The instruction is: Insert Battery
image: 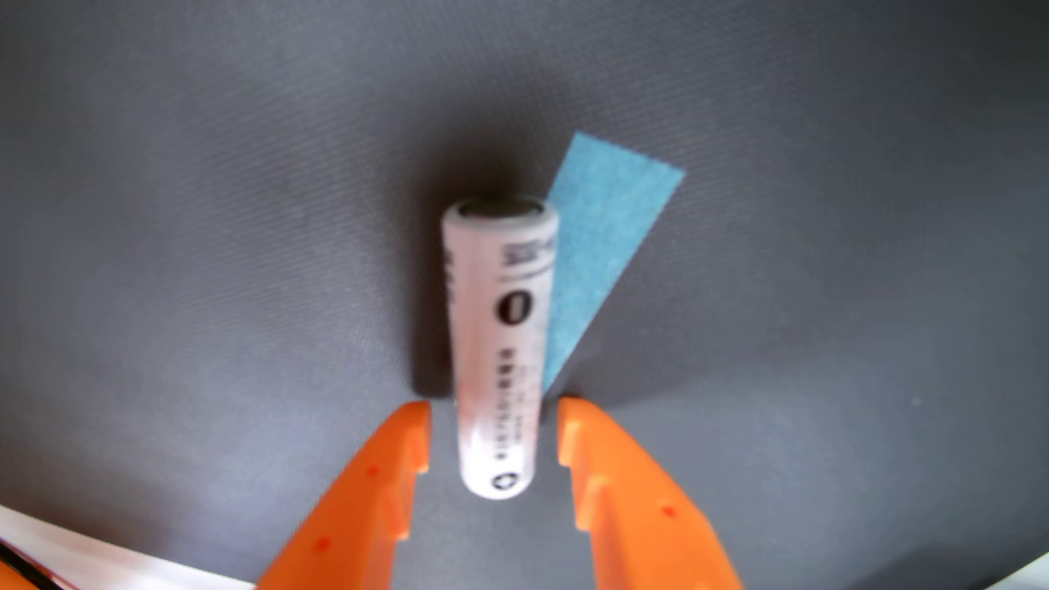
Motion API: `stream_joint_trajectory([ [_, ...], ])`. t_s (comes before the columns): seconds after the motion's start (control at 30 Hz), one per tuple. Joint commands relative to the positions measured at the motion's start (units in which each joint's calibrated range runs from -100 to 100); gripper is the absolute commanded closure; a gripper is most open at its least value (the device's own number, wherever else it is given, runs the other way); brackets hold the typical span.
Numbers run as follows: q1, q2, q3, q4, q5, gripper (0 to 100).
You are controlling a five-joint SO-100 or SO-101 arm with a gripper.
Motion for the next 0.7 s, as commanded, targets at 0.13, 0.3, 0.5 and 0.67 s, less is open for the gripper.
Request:
stream_joint_trajectory([
  [0.13,0.31,2.97,-4.25,-0.01,0.32,87],
  [0.3,0.42,3.38,-4.34,-0.01,0.27,98],
  [0.5,0.07,2.97,-4.25,0.16,-0.2,98],
  [0.67,-1.23,-1.54,-7.13,7.86,-5.04,98],
])
